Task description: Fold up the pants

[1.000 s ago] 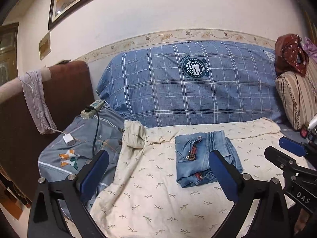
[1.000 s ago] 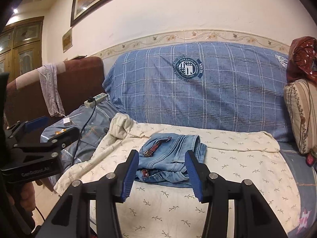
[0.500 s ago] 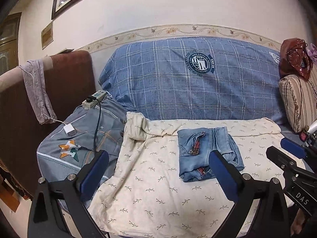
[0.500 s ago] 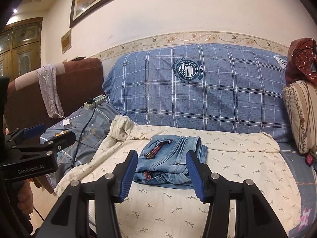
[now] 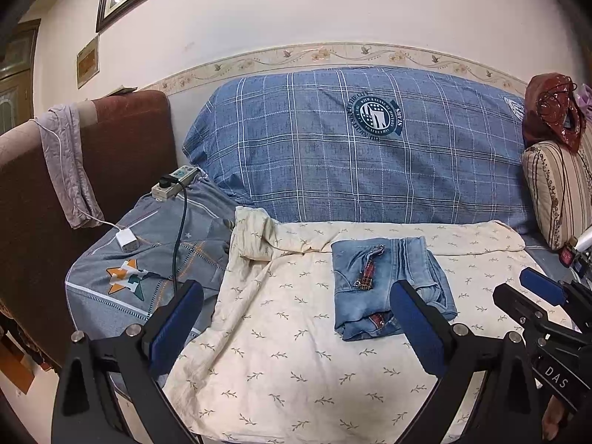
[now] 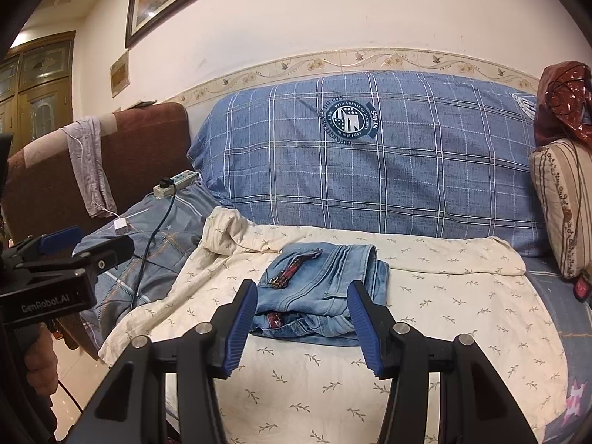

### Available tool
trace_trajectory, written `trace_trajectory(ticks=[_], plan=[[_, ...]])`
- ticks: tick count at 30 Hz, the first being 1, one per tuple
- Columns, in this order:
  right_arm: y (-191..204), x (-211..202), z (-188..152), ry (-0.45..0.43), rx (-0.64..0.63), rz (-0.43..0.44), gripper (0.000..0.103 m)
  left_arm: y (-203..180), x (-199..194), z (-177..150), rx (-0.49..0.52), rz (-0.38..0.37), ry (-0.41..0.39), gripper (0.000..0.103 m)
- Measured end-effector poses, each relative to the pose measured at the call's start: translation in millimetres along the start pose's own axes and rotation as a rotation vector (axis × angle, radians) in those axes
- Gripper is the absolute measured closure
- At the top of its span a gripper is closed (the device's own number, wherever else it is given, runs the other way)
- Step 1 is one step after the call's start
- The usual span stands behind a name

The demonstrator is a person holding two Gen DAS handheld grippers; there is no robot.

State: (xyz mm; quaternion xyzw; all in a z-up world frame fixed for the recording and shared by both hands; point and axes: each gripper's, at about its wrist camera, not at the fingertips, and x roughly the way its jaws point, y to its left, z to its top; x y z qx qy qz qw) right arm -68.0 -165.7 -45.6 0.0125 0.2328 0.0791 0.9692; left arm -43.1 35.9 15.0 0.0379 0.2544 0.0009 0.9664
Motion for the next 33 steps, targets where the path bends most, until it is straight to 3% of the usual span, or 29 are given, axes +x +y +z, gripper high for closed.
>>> trace_trajectory(ticks=[33], plan=[[5.5, -12.4, 9.3, -0.052, -0.004, 0.018, 0.048, 3.4, -20.8, 10.4, 0.000, -0.038, -0.057, 0.002]])
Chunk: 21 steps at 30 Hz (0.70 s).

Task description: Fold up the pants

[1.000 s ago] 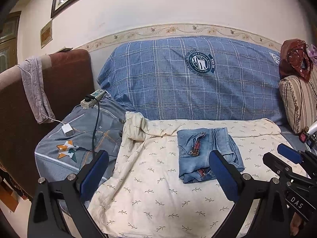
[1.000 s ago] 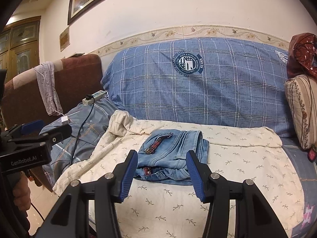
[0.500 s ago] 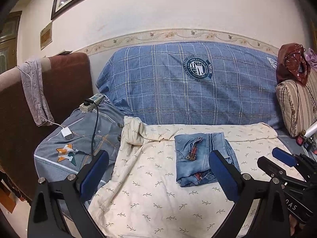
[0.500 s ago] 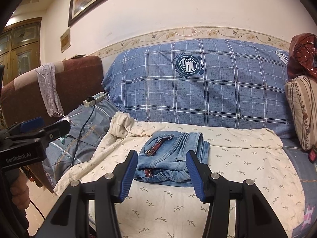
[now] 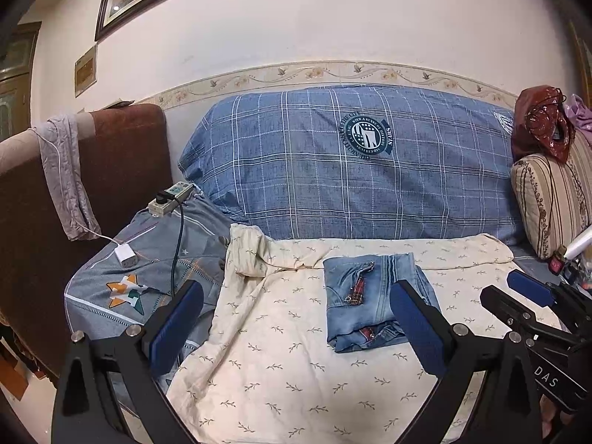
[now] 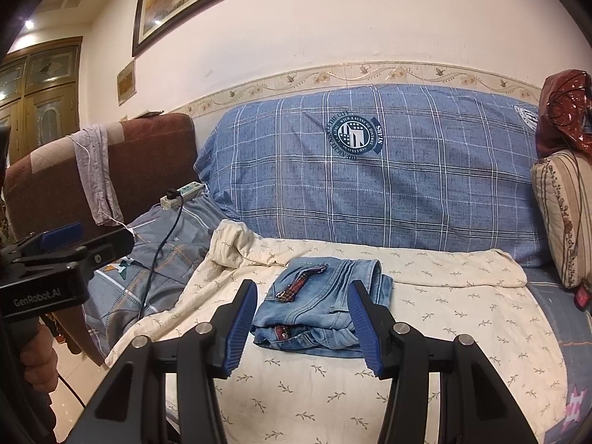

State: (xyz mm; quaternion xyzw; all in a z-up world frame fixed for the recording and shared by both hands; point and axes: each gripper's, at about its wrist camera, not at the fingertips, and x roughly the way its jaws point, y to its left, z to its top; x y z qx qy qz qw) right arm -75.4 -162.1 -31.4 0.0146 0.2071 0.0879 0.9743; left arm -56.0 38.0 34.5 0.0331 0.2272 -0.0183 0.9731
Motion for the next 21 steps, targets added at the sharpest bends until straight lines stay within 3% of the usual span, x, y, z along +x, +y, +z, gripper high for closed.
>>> trace_trajectory(ticks=[21], plan=[[3.6, 3.5, 8.8, -0.013, -0.009, -0.017, 0.048, 4.3, -3.3, 11.8, 0.000, -0.034, -0.033, 0.002]])
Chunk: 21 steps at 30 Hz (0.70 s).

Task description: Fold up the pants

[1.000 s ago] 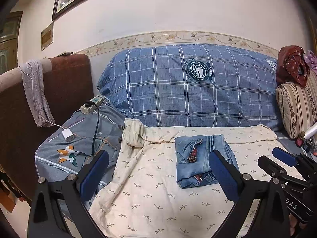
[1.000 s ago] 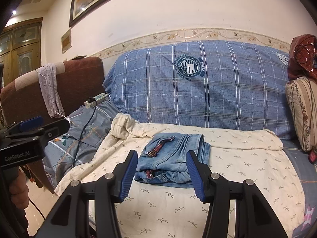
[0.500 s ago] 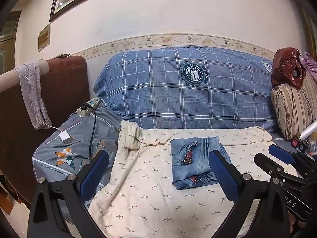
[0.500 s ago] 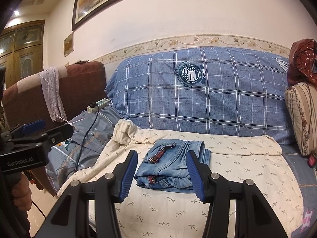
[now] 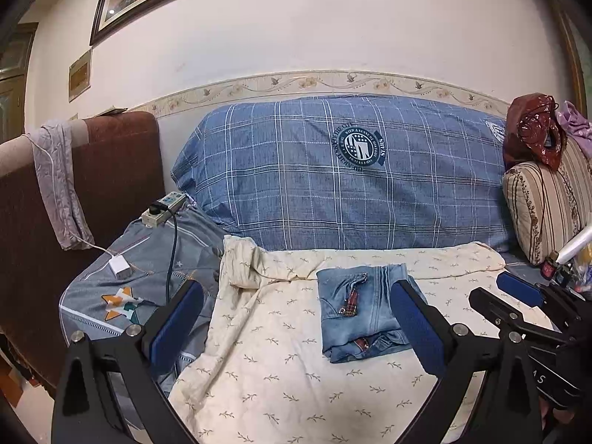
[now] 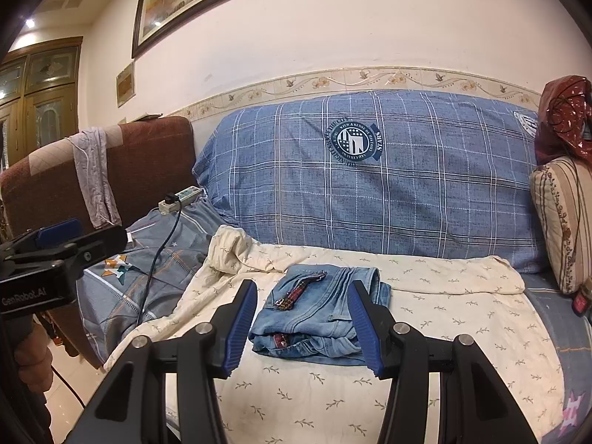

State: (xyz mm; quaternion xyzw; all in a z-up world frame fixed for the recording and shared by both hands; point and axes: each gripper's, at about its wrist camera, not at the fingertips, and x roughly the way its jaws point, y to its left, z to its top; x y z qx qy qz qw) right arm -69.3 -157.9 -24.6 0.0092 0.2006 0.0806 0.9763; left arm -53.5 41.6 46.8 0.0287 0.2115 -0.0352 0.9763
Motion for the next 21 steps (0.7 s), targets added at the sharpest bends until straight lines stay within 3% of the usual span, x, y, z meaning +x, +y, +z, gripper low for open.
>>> trace_trajectory(ticks=[11, 19, 21], plan=[[7.8, 20.8, 5.5, 0.021, -0.016, -0.020, 0.048, 9.4, 17.4, 5.9, -0.002, -0.032, -0.005, 0.002], [15.5, 49.1, 9.6, 0.042, -0.018, 0.010, 0.048, 13.1, 40.1, 7.4, -0.021, -0.091, -0.004, 0.002], [11.0, 58.5, 10.7, 0.047, -0.005, 0.020, 0.048, 14.0, 54.4, 5.1, -0.040, -0.078, 0.004, 0.002]])
